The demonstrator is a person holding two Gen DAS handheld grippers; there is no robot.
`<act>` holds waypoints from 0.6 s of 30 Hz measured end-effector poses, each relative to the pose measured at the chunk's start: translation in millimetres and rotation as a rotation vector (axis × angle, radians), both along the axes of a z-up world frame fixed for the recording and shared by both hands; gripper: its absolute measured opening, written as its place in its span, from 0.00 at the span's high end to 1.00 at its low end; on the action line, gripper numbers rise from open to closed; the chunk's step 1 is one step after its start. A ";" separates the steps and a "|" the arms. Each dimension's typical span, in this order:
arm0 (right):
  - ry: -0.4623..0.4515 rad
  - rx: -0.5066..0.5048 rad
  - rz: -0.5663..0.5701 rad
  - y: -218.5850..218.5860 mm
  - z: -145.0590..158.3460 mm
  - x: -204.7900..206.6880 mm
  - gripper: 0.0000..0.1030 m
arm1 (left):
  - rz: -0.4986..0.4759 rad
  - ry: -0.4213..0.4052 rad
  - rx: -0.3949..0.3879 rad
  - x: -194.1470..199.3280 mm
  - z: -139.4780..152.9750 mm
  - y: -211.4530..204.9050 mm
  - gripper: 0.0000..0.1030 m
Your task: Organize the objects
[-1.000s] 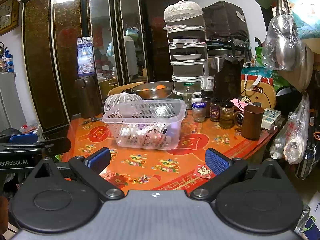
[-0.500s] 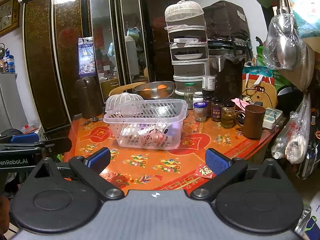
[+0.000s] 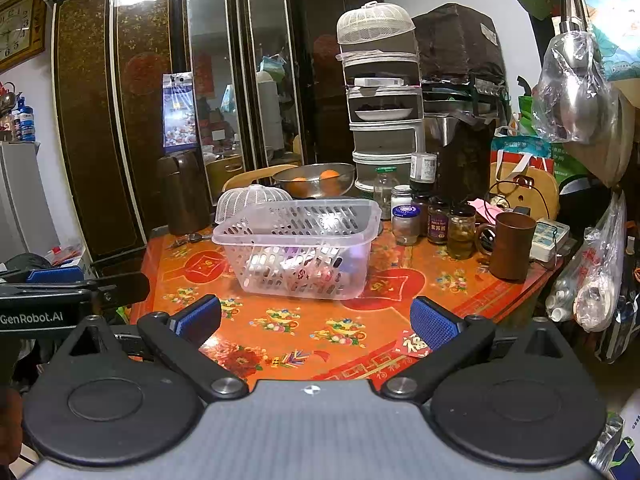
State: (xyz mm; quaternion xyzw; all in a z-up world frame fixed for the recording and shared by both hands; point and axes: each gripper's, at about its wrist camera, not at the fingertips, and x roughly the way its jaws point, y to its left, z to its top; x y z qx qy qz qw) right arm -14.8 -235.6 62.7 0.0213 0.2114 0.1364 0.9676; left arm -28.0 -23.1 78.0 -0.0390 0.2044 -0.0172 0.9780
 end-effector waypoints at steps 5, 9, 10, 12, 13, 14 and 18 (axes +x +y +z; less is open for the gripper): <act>-0.003 0.001 0.002 0.4 -0.3 -0.4 0.00 | -0.001 -0.001 0.001 0.3 -0.1 0.4 0.01; -0.008 0.001 0.006 0.5 -0.7 -1.0 0.00 | 0.000 -0.003 0.002 -0.4 -0.6 -0.8 0.01; -0.009 0.000 0.008 0.7 -0.8 -1.1 0.00 | 0.000 -0.003 0.000 -0.5 -0.4 -1.1 0.01; -0.011 -0.003 0.009 0.9 -0.6 -1.2 0.00 | 0.000 -0.003 -0.003 -0.6 -0.6 -1.2 0.01; -0.012 -0.003 0.009 1.0 -0.7 -1.2 0.00 | -0.001 -0.004 -0.004 -0.7 -0.6 -0.5 0.01; -0.010 -0.003 0.009 1.0 -0.7 -1.1 0.00 | -0.001 -0.003 -0.003 -0.7 -0.6 -0.5 0.01; -0.008 -0.003 0.009 1.7 -0.5 -1.3 0.00 | -0.002 -0.001 -0.002 -0.9 -1.0 -0.8 0.01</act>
